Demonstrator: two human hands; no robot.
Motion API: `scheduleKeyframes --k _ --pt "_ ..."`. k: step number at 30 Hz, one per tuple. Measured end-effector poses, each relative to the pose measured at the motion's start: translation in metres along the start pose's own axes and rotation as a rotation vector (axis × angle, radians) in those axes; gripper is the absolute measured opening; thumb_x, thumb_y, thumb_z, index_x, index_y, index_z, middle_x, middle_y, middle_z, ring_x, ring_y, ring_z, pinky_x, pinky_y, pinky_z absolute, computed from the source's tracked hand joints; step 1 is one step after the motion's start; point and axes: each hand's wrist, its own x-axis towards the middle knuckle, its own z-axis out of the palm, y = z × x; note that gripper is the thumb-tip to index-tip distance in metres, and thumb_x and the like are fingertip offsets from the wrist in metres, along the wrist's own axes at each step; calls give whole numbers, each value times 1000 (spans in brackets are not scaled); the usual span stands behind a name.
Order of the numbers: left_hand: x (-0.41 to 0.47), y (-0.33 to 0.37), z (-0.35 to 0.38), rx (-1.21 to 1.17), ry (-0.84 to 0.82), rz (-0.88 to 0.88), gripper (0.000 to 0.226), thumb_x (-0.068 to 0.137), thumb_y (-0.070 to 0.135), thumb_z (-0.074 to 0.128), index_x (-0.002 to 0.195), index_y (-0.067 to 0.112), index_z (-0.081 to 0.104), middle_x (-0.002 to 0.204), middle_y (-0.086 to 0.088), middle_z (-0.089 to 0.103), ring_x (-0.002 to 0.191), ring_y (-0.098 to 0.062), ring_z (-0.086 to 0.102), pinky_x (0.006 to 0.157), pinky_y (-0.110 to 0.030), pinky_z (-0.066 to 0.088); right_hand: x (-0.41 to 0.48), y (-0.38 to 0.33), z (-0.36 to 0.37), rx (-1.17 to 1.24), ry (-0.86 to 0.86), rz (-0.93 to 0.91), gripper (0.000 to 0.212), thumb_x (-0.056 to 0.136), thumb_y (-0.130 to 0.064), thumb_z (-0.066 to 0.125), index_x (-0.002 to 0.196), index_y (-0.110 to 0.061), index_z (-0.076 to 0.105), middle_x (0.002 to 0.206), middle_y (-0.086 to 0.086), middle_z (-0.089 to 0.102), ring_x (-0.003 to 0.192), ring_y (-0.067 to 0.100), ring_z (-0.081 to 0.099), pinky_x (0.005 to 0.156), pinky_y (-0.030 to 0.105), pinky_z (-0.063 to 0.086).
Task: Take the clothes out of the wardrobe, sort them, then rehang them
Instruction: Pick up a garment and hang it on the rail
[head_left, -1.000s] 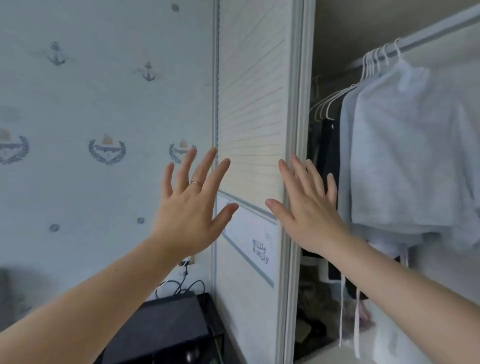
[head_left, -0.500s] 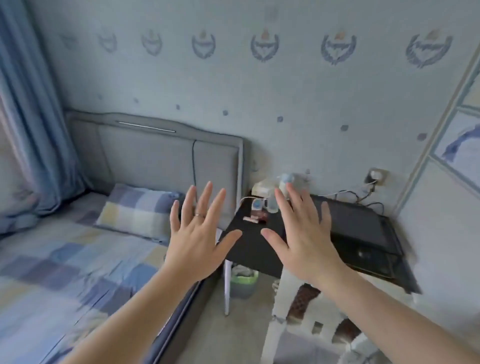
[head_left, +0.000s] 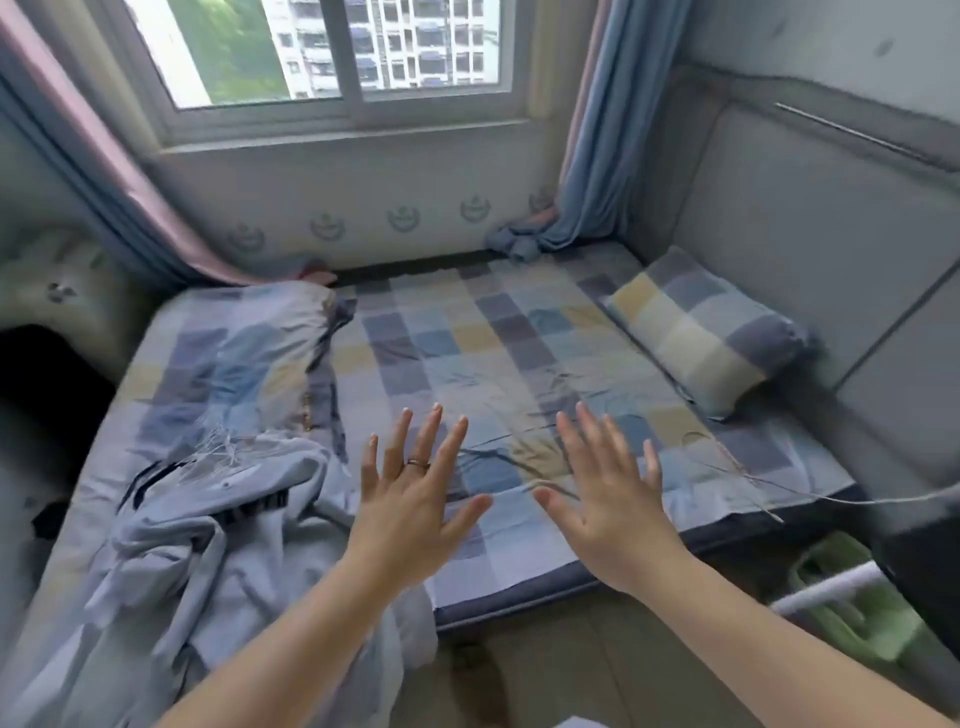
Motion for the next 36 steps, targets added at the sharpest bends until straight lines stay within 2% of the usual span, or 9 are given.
scheduleKeyframes --k 4,7,9,12,16,18,21,30,36 --pt "-4 -79 10 17 -65 -232 82 88 81 15 155 44 -13 163 14 -22 146 -15 -33 117 -47 -19 72 -53 46 3 -156 -159 78 82 -76 -1 150 -42 -17 159 -16 -24 147 13 -20 114 48 -17" --pt "-13 -129 13 -1 -81 -374 83 84 80 11 155 43 -11 162 16 -24 147 -15 -30 114 -44 -23 117 -92 77 -10 -251 -259 81 76 -78 -7 149 -44 -19 160 -16 -22 148 12 -17 115 49 -12" --pt "-20 -159 15 -21 -89 -462 84 83 80 9 155 43 -11 158 19 -29 147 -14 -31 114 -44 -24 142 -119 95 -16 -310 -316 79 80 -78 -4 150 -43 -17 160 -17 -20 148 11 -16 116 50 -9" --pt "-35 -197 21 -45 -113 -584 81 85 79 11 155 44 -11 162 15 -24 148 -16 -29 116 -48 -20 169 -159 117 -55 -379 -410 73 89 -74 10 150 -43 -15 161 -16 -17 148 11 -15 117 50 -8" --pt "-52 -244 35 -45 -145 -687 85 84 80 6 157 40 -5 166 8 -13 150 -18 -24 114 -45 -23 195 -205 140 -77 -436 -480 73 89 -73 10 151 -42 -13 162 -16 -13 149 10 -14 117 49 -9" --pt "-56 -273 43 -85 -151 -733 86 82 80 5 158 39 -2 167 9 -10 150 -17 -22 114 -44 -23 208 -225 154 -81 -467 -479 73 89 -72 12 152 -42 -12 162 -16 -13 149 10 -14 117 49 -9" --pt "-58 -323 56 -149 -183 -770 81 88 77 14 158 39 0 167 10 -7 151 -17 -18 118 -48 -13 226 -251 176 -95 -501 -439 73 92 -70 16 153 -41 -10 162 -15 -11 149 11 -13 118 49 -7" --pt "-57 -468 103 -275 -360 -747 70 95 67 31 156 36 17 167 6 11 153 -20 -4 121 -51 0 274 -337 260 -149 -605 -225 76 88 -72 14 155 -37 -1 163 -15 -4 150 12 -4 119 53 1" --pt "-46 -550 148 -303 -414 -775 65 97 60 39 154 31 28 164 3 25 152 -23 9 121 -49 9 319 -369 329 -154 -687 -145 70 96 -62 30 155 -35 5 164 -11 3 150 16 1 119 53 4"
